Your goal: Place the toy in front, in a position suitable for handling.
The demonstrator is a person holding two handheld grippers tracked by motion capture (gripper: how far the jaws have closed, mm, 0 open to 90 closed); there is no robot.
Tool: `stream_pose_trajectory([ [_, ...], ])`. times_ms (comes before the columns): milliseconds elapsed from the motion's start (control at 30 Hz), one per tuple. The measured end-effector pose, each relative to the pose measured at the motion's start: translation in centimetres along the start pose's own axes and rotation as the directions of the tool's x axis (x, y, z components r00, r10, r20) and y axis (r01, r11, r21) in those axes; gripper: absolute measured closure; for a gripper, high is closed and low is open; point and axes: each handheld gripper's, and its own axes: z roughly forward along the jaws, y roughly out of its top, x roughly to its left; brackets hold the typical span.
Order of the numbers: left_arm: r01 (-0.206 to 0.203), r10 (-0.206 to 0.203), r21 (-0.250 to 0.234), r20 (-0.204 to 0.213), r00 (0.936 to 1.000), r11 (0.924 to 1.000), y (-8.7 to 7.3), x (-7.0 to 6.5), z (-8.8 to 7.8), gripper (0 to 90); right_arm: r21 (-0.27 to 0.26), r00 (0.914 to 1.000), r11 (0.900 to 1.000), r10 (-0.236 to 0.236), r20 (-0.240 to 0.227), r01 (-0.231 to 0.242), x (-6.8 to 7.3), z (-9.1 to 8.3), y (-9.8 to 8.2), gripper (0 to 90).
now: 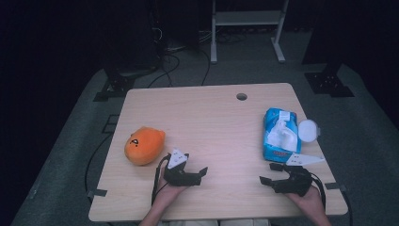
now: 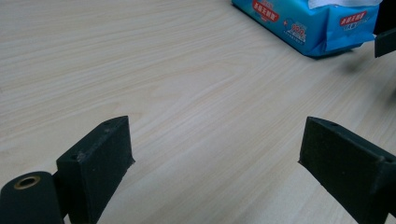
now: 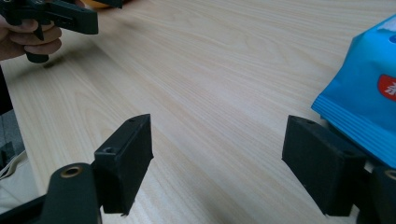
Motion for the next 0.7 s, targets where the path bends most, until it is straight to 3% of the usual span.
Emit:
stream_pose_trajectory([
  [67, 0.000, 0.000, -0.001, -0.002, 1.0000, 1.0000, 0.1, 0.1, 0.0, 8.9, -0.001, 0.9999, 1.000, 0.010, 0.000, -0.010, -0.2, 0.0, 0.0, 23.2],
  [133, 0.058, -0.057, -0.004, 0.036, 0.9977, 0.9983, 0.3, 0.6, -0.1, 9.0, -0.006, 0.9999, 1.000, 0.013, -0.002, -0.013, -0.3, 0.0, 0.0, 23.1],
  [200, 0.091, -0.089, -0.033, 0.040, 0.9952, 0.9953, 0.7, 1.2, -0.8, 9.0, -0.026, 0.9997, 0.999, 0.021, 0.007, -0.021, -0.4, -0.1, 0.0, 23.4],
  [267, 0.083, -0.082, -0.040, 0.029, 0.9962, 0.9958, 0.8, 1.4, -1.1, 9.0, -0.035, 0.9997, 0.999, 0.025, 0.004, -0.025, -0.4, -0.2, 0.0, 23.4],
  [333, 0.062, -0.063, -0.083, -0.005, 0.9980, 0.9946, 1.5, 1.7, -2.3, 9.0, -0.045, 0.9994, 0.998, 0.034, 0.005, -0.034, -0.4, -0.3, 0.0, 23.4],
  [400, 0.066, -0.067, -0.102, -0.006, 0.9977, 0.9925, 1.8, 1.9, -2.8, 9.0, -0.049, 0.9993, 0.998, 0.034, 0.014, -0.033, -0.3, -0.4, 0.0, 23.4],
  [467, 0.089, -0.086, -0.147, 0.024, 0.9960, 0.9851, 2.3, 2.3, -3.7, 9.1, -0.051, 0.9992, 0.998, 0.035, 0.016, -0.035, -0.3, -0.5, 0.0, 23.4],
  [500, 0.063, -0.065, -0.170, -0.008, 0.9979, 0.9834, 2.7, 2.6, -4.6, 9.2, -0.060, 0.9991, 0.998, 0.036, 0.023, -0.034, -0.1, -0.6, 0.0, 23.5],
  [600, 0.058, -0.063, -0.193, -0.020, 0.9978, 0.9794, 3.0, 2.9, -5.5, 9.2, -0.064, 0.9991, 0.997, 0.035, 0.021, -0.034, 0.0, -0.6, 0.1, 23.5],
  [700, 0.051, -0.066, -0.218, -0.060, 0.9960, 0.9745, 3.2, 3.6, -6.5, 9.2, -0.060, 0.9993, 0.998, 0.032, 0.020, -0.031, -0.1, -0.4, 0.1, 23.4],
])
